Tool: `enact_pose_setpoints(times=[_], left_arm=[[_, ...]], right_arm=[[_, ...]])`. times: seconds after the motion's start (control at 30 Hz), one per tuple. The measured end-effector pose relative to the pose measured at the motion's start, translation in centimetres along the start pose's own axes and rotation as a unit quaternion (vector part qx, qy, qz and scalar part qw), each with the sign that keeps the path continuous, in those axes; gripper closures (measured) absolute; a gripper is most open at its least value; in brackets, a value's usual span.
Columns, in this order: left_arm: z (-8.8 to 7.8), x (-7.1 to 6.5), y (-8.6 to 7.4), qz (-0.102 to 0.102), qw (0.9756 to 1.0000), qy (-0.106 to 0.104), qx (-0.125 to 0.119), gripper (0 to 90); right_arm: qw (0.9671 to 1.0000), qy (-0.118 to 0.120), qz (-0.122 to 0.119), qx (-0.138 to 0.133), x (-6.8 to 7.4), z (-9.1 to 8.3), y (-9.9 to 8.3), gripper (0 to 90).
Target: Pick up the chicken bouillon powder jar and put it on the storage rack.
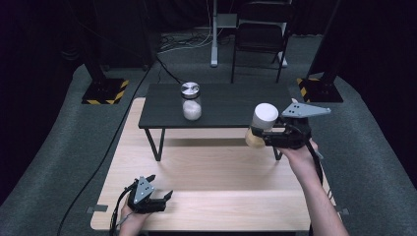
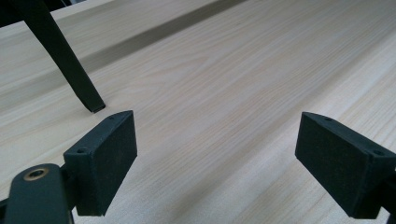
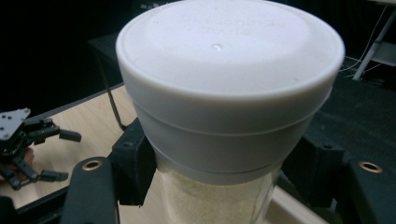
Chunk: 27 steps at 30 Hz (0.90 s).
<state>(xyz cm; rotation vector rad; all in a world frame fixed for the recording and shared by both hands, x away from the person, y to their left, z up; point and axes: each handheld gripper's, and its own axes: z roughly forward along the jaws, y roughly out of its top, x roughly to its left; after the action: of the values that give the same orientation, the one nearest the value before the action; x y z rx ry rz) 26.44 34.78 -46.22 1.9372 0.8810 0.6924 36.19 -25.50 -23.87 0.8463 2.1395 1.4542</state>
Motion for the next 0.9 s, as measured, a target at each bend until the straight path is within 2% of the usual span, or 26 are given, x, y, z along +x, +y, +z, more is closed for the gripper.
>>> enact_pose_setpoints(times=[0.13,0.23,0.33,0.37,0.53,0.6,0.77,0.8,0.9], left_arm=[[0.0,0.0,0.0,-0.001,1.0000,-0.001,0.001,12.7],[0.0,0.0,0.0,-0.001,1.0000,0.000,0.001,12.8],[0.0,0.0,0.0,0.000,1.0000,0.000,0.000,12.7],[0.0,0.0,0.0,-0.001,1.0000,0.000,0.000,12.8],[0.0,0.0,0.0,0.000,1.0000,0.000,0.000,12.8],[0.0,0.0,0.0,-0.001,1.0000,-0.001,0.000,12.8],[0.0,0.1,0.0,-0.002,1.0000,-0.002,0.001,12.8],[0.0,0.1,0.0,-0.002,1.0000,-0.002,0.001,12.8],[0.0,0.1,0.1,-0.001,1.0000,-0.002,0.002,12.8]], right_arm=[[1.0000,-0.007,0.001,-0.001,-0.1,0.3,1.1,32.4],[0.9998,-0.013,0.014,-0.009,-0.8,1.0,2.1,32.4],[0.9996,-0.022,0.016,-0.009,-0.9,1.5,2.7,32.4],[0.9993,-0.033,0.017,-0.004,-0.9,2.1,3.3,32.5],[0.9987,-0.048,0.012,0.010,-1.0,3.7,4.7,32.5],[0.9978,-0.061,0.010,0.023,-1.1,5.0,5.4,32.5],[0.9968,-0.070,0.020,0.034,-1.8,6.4,5.7,32.4],[0.9970,-0.067,0.031,0.026,-2.2,6.7,5.3,32.4],[0.9968,-0.068,0.034,0.023,-2.3,6.9,5.3,32.4]])
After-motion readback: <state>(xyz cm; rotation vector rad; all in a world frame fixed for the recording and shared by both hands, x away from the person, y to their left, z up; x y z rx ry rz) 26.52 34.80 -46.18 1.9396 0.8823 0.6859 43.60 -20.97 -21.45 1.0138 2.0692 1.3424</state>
